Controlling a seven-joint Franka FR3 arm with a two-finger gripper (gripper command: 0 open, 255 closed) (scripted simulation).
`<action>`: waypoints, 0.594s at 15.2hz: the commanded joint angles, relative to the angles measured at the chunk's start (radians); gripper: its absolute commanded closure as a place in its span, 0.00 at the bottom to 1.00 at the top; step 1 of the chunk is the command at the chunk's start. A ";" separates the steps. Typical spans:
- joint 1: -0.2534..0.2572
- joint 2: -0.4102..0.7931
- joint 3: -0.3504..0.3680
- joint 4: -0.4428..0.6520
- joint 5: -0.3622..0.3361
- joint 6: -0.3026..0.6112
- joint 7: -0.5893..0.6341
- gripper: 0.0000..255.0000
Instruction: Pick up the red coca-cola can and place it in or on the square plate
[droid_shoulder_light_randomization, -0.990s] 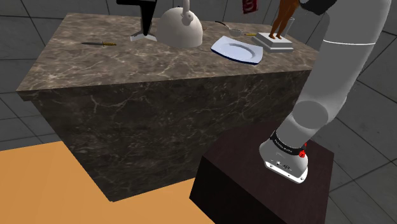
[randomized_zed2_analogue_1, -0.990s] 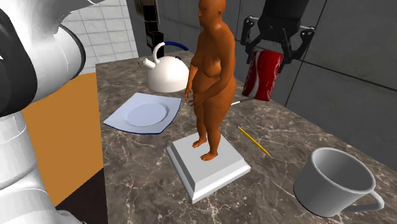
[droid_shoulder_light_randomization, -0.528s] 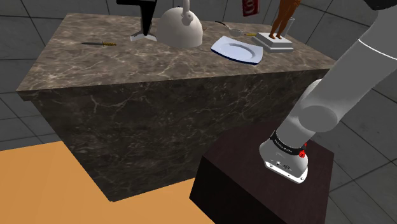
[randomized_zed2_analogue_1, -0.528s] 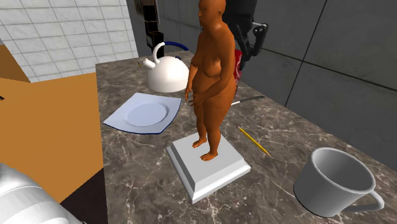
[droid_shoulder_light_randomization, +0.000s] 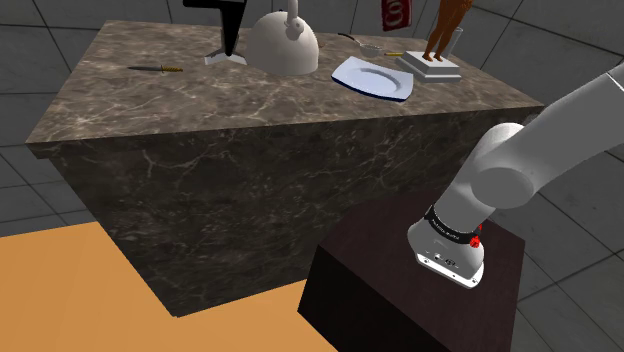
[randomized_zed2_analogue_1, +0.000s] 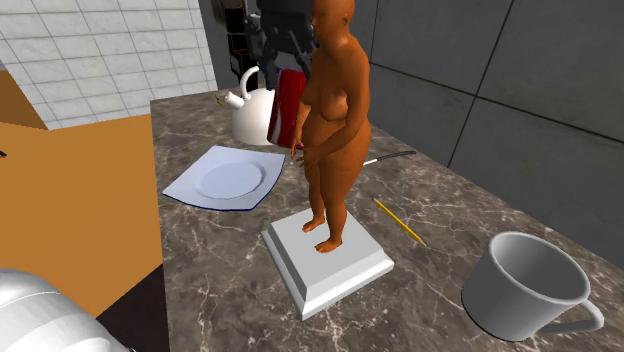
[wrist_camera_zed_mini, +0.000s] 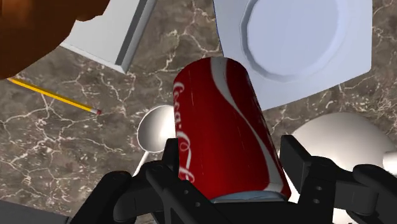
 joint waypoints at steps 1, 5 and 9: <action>0.002 -0.058 0.042 -0.049 -0.009 -0.005 0.048 1.00; 0.006 -0.156 0.128 -0.127 -0.005 -0.023 0.144 1.00; 0.013 -0.238 0.212 -0.185 0.016 -0.046 0.236 1.00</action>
